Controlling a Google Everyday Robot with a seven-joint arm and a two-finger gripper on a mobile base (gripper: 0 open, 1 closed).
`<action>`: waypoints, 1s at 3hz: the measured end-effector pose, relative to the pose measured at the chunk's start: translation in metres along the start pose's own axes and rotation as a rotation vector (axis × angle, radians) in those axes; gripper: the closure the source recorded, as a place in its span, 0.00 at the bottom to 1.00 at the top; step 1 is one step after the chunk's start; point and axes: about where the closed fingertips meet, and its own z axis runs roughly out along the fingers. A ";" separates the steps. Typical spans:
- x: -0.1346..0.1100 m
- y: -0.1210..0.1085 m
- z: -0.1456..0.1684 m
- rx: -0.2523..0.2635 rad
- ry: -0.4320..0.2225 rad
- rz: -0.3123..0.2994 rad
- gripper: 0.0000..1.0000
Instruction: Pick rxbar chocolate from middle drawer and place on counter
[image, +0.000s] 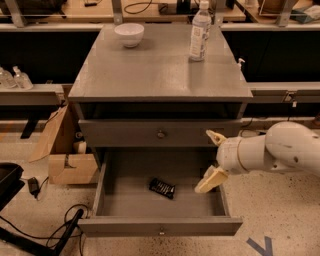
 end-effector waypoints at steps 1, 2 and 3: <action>0.024 -0.002 0.074 0.013 0.004 0.047 0.00; 0.043 -0.008 0.131 0.017 -0.007 0.098 0.00; 0.074 -0.002 0.191 -0.008 -0.023 0.188 0.00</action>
Offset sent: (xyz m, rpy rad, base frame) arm 0.1104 0.0605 -0.1992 0.1126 0.0938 -0.1412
